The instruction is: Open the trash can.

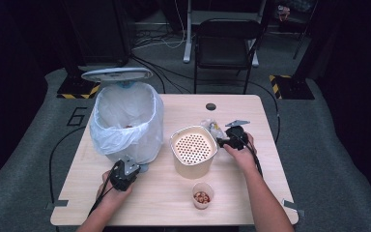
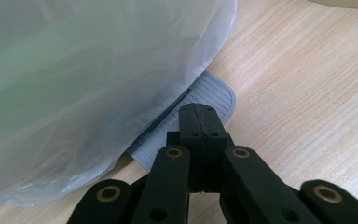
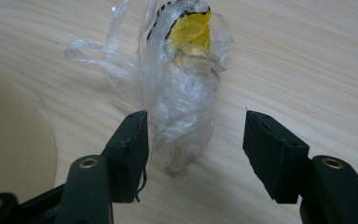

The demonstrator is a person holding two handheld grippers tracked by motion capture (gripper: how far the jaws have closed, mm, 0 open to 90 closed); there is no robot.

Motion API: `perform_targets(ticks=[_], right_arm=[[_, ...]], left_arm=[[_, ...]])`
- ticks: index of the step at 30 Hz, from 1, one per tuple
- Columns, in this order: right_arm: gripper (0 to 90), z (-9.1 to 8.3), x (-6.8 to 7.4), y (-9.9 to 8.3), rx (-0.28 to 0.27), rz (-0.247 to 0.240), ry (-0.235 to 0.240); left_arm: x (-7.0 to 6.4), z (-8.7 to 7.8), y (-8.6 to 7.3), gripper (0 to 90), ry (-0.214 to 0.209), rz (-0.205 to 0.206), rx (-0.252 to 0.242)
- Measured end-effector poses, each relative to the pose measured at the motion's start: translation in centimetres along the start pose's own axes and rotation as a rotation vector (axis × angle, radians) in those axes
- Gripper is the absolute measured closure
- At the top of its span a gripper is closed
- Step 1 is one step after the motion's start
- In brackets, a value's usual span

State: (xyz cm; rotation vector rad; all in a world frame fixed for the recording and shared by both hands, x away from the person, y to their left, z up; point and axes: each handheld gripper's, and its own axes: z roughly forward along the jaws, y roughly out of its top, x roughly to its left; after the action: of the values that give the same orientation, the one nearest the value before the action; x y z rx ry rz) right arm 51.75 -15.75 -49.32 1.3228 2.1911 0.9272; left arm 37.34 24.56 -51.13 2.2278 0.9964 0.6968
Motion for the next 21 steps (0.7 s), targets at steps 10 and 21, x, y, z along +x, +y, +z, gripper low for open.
perform_targets(ticks=[10, 21], right_arm=[[74.2, 0.7, 0.4, 0.0, 0.020, -0.004, -0.004], [89.4, -0.9, 0.5, -0.6, 0.039, 0.001, 0.025]], left_arm=[[-0.1, 0.1, -0.1, 90.0, 0.008, 0.001, -0.010], [-0.1, 0.1, -0.1, 90.0, 0.009, 0.003, -0.011]])
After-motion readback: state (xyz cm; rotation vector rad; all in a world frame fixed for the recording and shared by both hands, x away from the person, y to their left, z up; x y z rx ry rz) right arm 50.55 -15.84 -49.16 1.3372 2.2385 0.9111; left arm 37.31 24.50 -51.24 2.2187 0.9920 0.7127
